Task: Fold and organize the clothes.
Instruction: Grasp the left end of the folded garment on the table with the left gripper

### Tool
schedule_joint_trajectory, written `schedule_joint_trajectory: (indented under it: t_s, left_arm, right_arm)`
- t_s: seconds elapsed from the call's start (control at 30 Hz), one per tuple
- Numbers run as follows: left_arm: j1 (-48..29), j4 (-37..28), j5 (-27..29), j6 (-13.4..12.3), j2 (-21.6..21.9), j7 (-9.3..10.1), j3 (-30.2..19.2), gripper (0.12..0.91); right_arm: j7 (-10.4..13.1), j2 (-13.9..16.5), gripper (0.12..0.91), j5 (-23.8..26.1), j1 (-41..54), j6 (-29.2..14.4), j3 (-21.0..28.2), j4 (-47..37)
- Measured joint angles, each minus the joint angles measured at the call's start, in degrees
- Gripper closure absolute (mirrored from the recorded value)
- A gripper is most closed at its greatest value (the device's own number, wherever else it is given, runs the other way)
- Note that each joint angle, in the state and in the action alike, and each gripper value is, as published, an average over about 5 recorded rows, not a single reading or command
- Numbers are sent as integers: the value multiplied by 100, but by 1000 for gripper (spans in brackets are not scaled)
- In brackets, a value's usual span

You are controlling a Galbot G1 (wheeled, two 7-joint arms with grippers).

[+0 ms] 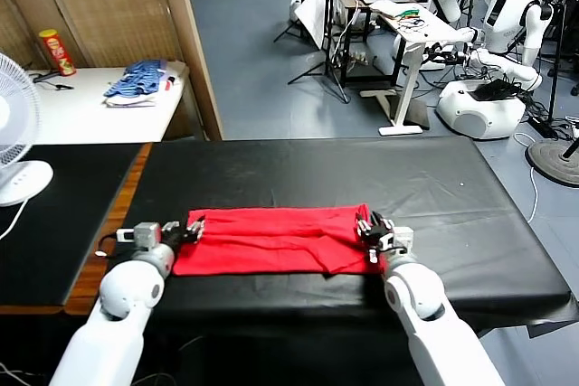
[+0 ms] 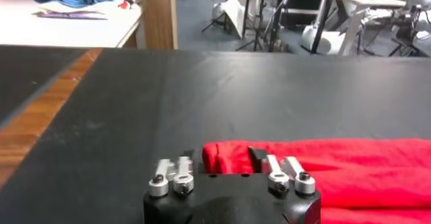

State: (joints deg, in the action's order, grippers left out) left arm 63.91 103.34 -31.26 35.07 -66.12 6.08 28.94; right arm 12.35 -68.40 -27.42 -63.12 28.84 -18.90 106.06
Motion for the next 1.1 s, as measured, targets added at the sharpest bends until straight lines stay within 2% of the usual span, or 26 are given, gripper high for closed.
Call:
schedule_joint_trajectory:
  t_s: [0.07,0.13,0.6,0.7,0.97,1.1]
  left_arm:
    - [51,85,-149,12,36,7,61,286]
    - [123,181,-255,21,44,13,135,246]
    - [771,286,-157,-122,-356,-69,504,244]
    - [846,282,-90,-161,-450,-94,519,326]
    - [979,334,194,-229,-671,-160,495,750]
    - [969,346,385,-266,-696,-184,473,846]
  right_arm:
    - [2,81,233,-87,-104,30,-76,234]
    - [6,139,229,-151,-210,40,-151,461]
    - [13,245,227,-217,-532,-9,-295,1324]
    - [-2,254,227,-215,-528,-21,-302,1359]
    - [-87,241,227,-166,-468,-62,-292,1352]
    - [-94,222,227,-149,-432,-67,-279,1359]
